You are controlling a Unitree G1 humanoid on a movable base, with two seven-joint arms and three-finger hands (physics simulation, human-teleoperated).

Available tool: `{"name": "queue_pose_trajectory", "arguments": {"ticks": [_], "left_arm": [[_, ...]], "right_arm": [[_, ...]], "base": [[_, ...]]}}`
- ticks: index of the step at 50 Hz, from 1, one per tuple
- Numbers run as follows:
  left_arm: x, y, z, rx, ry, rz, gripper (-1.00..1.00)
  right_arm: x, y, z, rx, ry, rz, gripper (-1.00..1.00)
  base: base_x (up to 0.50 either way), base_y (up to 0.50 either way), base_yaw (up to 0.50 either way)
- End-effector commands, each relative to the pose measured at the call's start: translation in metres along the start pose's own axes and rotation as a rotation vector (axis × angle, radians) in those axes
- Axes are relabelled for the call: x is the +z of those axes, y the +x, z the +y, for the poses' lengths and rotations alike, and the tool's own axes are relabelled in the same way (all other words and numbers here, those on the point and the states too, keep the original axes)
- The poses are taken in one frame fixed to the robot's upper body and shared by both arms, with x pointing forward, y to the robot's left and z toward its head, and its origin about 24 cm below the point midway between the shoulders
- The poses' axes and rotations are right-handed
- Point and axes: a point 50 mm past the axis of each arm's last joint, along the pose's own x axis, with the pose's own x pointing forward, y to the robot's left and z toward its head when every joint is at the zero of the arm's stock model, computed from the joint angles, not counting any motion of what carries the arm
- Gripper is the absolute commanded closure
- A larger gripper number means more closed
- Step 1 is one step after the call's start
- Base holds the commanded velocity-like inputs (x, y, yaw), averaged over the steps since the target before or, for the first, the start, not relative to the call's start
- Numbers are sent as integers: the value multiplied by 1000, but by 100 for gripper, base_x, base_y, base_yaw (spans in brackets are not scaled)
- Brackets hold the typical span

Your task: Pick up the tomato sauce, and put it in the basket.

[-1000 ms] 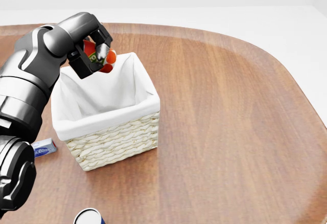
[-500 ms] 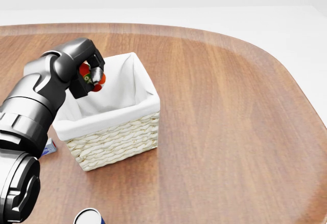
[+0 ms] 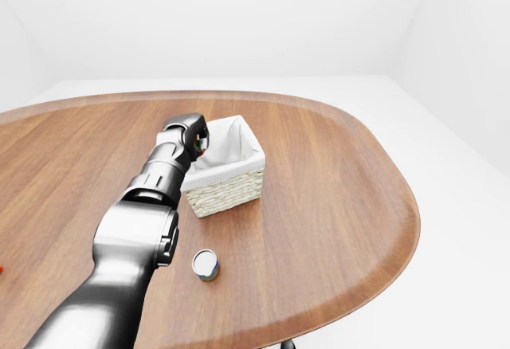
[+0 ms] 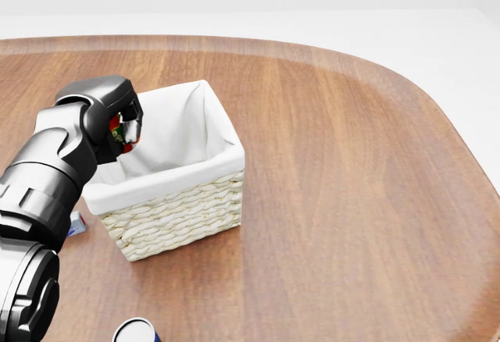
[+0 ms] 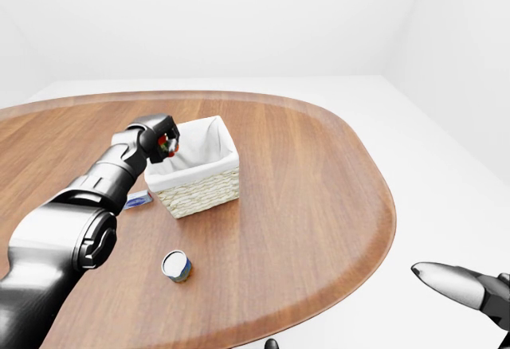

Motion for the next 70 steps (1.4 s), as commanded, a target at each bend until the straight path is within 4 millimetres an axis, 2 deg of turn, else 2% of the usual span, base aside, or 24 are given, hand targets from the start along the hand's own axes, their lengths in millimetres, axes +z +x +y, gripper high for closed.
{"name": "queue_pose_trajectory", "arguments": {"ticks": [1, 15, 16, 17, 18, 45, 52, 59, 60, 62, 70], "left_arm": [[-3, 0, -4, 20, 56, 14, 100], [-4, 0, -5, 15, 45, 14, 100], [-4, 0, -4, 20, 50, 14, 35], [-4, 0, -4, 22, 50, 14, -8], [-3, 0, -4, 20, 49, 13, -100], [-5, 0, -3, 20, 42, 17, -100], [4, -1, 6, 39, -5, -16, -100], [24, -6, 35, 115, -41, -138, -100], [32, -9, 49, 153, -35, -185, -100], [38, -13, 62, 187, -47, -221, -100], [44, -25, 101, 295, -86, -276, -100]], "right_arm": [[0, 0, 0, 1, -2, 3, -100], [0, 0, 1, 4, -3, 1, -100], [0, 0, 1, 4, -3, 0, -100], [0, 0, 1, 3, -3, 1, -100], [-1, 0, 1, 4, -3, 3, -100], [0, 1, 2, 5, -2, -4, -100], [-1, 1, 3, 8, -5, -2, -100], [-1, 0, 2, 7, -6, 1, -100], [-3, 0, 2, 8, -7, 6, -100], [-2, 0, 3, 9, -8, 6, -100], [-3, 0, 5, 14, -9, 5, -100]], "base": [[0, 0, 0], [0, 0, 0], [0, 0, 0], [0, 0, 0], [0, 0, 0], [0, 0, 0], [0, 0, 0], [0, 0, 0], [0, 0, 0], [0, 0, 0], [0, 0, 0]]}}
